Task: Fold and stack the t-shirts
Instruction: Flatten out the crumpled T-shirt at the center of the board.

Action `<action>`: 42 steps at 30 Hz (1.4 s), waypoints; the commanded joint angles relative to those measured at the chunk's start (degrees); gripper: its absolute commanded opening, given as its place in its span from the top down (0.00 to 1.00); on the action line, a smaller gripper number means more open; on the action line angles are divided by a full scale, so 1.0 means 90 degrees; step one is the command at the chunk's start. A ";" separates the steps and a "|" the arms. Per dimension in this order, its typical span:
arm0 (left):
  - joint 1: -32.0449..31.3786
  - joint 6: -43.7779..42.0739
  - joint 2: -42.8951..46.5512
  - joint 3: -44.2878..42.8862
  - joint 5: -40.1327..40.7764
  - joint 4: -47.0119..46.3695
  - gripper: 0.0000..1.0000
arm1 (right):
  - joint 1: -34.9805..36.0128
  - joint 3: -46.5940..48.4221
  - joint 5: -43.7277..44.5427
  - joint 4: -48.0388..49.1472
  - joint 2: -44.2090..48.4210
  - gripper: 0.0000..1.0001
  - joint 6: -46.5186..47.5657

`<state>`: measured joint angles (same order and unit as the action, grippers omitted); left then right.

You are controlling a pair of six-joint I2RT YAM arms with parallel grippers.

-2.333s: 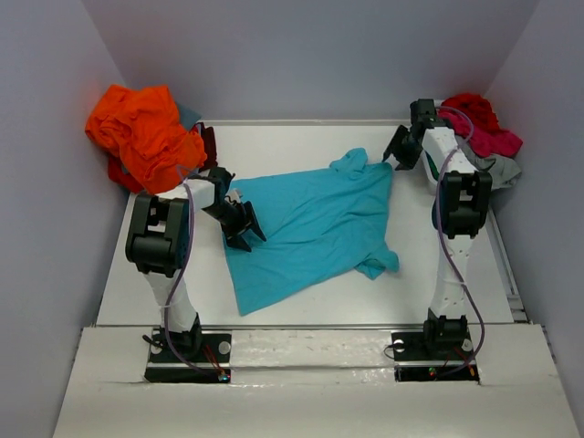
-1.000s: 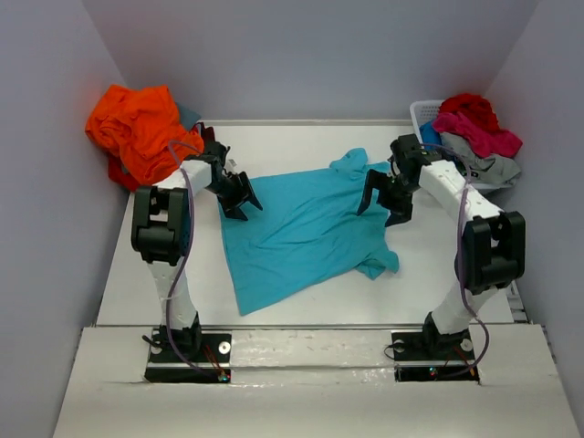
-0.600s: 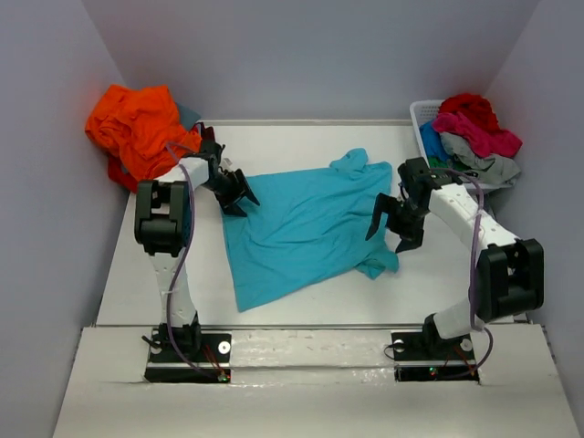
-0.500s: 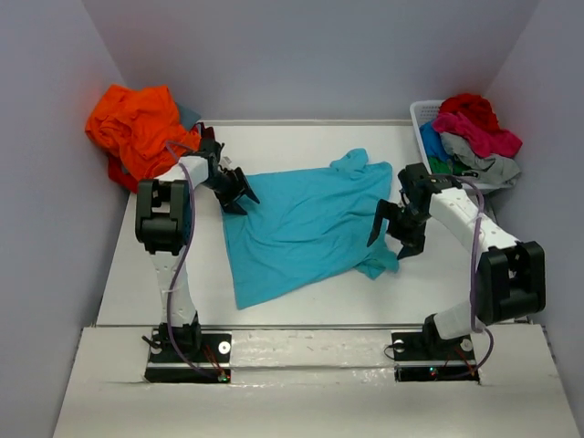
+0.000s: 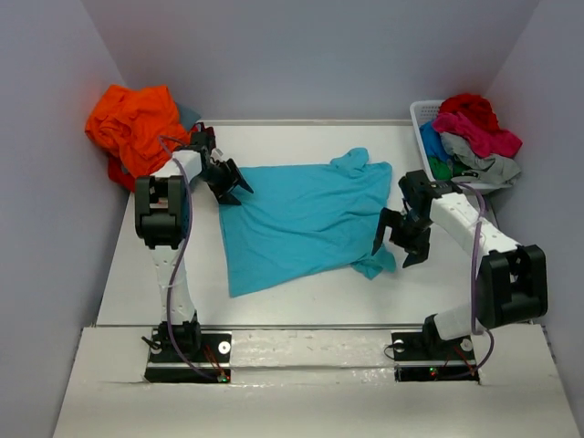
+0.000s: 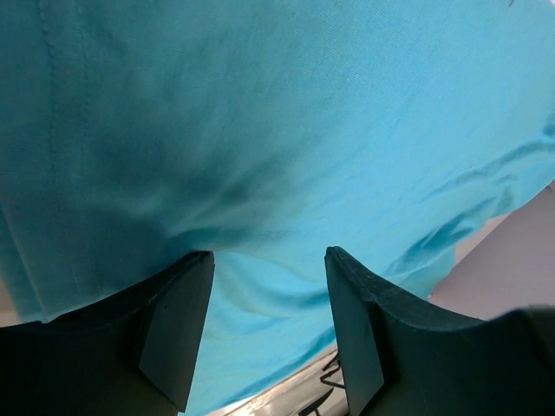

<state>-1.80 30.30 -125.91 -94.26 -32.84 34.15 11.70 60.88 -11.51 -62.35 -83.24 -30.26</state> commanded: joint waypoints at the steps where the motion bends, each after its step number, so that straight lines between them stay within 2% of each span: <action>1: 0.0298 -0.0106 -0.0316 -0.0434 0.0407 0.0053 0.33 | -0.0011 -0.0085 0.0049 -0.0045 -0.0174 0.03 0.0013; 9: 0.0756 -0.0174 -0.0912 -0.1478 0.0728 0.0472 0.33 | -0.0011 0.0051 -0.0108 0.0081 -0.0506 0.03 0.0130; 15: 0.0835 -0.0203 -0.1049 -0.1734 0.0749 0.0580 0.33 | -0.0011 0.0052 -0.0645 0.0558 -0.0974 0.05 0.0188; 21: 0.0835 -0.0242 -0.1040 -0.1490 0.0719 0.0483 0.33 | -0.0011 0.0139 -0.1202 0.1175 -0.1473 0.22 0.0315; 24: 0.0835 -0.0242 -0.1030 -0.1460 0.0719 0.0473 0.33 | 0.0047 0.0227 -0.1426 0.1292 -0.1620 0.39 0.0286; 25: 0.0835 -0.0242 -0.1030 -0.1470 0.0729 0.0483 0.33 | 0.0105 0.0247 -0.1504 0.1312 -0.1668 0.58 0.0247; 27: 0.0835 -0.0252 -0.1030 -0.1490 0.0748 0.0502 0.33 | 0.0106 0.0276 -0.1592 0.1322 -0.1669 0.76 0.0237; 28: 0.0835 -0.0252 -0.1040 -0.1490 0.0758 0.0502 0.33 | 0.0106 0.0305 -0.1602 0.1274 -0.1640 0.91 0.0237; 42: 0.0835 -0.0350 -0.1059 -0.1353 0.0954 0.0532 0.33 | 0.0106 0.2482 -0.1280 0.0473 -0.1795 0.93 0.0666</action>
<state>2.22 28.77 -133.82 -108.03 -32.51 40.01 12.10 75.88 -23.70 -55.70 -98.41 -27.11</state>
